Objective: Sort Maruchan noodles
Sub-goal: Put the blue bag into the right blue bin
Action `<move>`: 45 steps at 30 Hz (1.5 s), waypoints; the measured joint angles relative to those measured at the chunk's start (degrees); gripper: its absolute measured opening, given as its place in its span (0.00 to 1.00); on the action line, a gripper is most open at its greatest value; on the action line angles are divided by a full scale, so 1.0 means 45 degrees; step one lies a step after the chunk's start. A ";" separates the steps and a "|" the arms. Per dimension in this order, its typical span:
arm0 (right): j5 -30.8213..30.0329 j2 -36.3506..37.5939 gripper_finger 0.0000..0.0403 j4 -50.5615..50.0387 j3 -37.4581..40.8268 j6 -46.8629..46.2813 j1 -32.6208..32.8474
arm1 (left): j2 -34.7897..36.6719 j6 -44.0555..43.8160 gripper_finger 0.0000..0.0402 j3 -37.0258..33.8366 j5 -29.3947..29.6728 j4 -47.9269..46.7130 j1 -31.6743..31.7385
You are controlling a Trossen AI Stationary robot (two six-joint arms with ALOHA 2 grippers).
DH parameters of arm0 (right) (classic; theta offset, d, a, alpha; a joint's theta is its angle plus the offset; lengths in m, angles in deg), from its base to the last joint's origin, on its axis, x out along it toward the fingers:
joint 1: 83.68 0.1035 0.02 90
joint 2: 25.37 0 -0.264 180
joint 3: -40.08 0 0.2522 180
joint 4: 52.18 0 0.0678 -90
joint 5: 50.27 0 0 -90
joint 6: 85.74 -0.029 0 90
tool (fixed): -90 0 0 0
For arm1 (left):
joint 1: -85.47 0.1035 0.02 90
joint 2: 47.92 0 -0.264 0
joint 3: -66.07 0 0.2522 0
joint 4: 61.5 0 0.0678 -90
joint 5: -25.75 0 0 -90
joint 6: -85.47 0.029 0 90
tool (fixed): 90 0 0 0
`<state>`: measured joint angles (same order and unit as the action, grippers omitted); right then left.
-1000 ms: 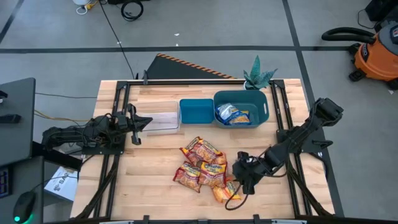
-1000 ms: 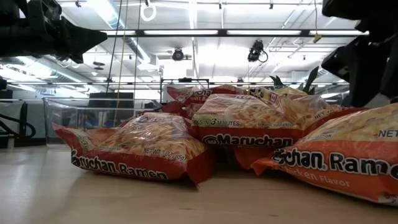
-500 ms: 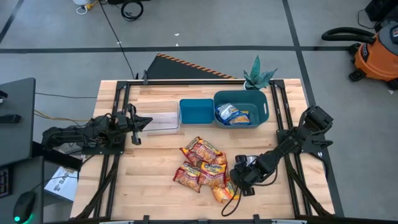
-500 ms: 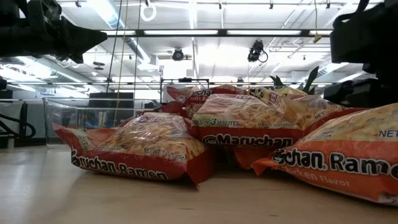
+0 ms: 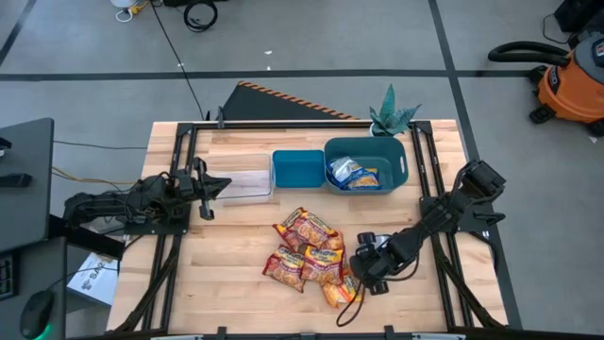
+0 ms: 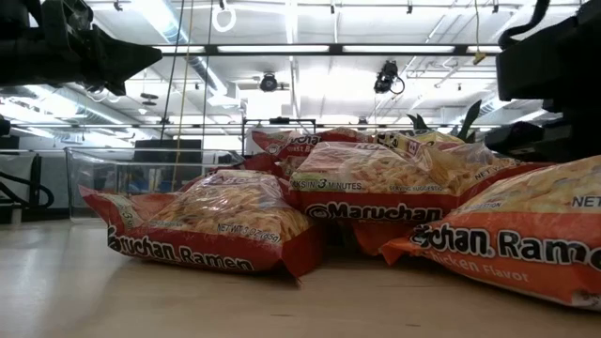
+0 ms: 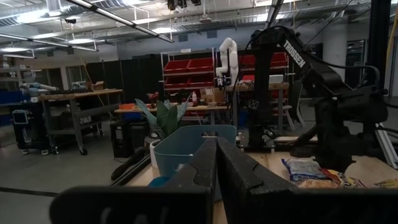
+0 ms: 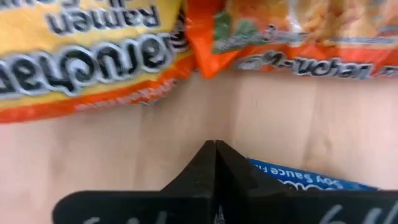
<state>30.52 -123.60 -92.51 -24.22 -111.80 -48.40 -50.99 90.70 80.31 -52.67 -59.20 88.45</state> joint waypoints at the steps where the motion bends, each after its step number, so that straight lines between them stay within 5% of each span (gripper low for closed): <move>1: -0.0001 -0.0001 0.05 -0.0218 -0.0120 0.0328 -0.0112 | 0.0000 -0.0001 0.05 -0.0001 0.0000 -0.0001 -0.0003; 10: -0.0199 -0.0001 0.02 -0.5241 -0.2527 0.2737 -0.1602 | 0.0000 -0.0004 0.05 0.0001 0.0000 -0.0001 0.0000; 27: -0.3875 0.0000 0.01 -1.4036 -0.7131 0.4395 -0.4440 | 0.0000 0.0001 0.05 -0.0001 0.0000 -0.0010 -0.0001; 37: -0.5504 0.2127 0.01 -1.3725 -0.7936 0.5532 -0.6096 | 0.0000 0.0001 0.05 -0.0002 0.0000 -0.0010 0.0001; 45: -0.5928 0.3557 0.01 -1.0709 -0.7570 0.6975 -0.8082 | 0.0000 0.0001 0.05 0.0001 0.0000 -0.0010 -0.0003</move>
<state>3.85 -107.59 -140.70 -58.29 -80.41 -84.77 -50.99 90.70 80.31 -52.67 -59.25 88.43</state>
